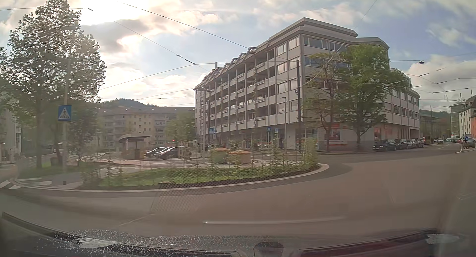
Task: Follow the waypoints while adhering to traffic rules and regulations
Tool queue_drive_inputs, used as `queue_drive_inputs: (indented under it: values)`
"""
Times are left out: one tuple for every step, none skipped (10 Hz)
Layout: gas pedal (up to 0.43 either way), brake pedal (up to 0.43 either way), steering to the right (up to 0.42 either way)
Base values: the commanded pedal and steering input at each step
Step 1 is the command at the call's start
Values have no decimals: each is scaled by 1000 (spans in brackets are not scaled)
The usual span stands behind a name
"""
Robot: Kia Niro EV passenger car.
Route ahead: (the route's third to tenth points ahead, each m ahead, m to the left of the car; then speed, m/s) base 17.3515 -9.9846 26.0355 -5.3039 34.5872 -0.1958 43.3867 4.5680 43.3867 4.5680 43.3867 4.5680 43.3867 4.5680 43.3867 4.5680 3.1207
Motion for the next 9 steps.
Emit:
queue_drive_inputs:
  values:
    - [67, 0, 547]
    - [67, 0, 545]
    - [67, 0, 535]
    - [67, 0, 521]
    - [67, 0, 511]
    - [67, 0, 501]
    - [67, 0, 492]
    - [67, 0, 482]
    - [67, 0, 464]
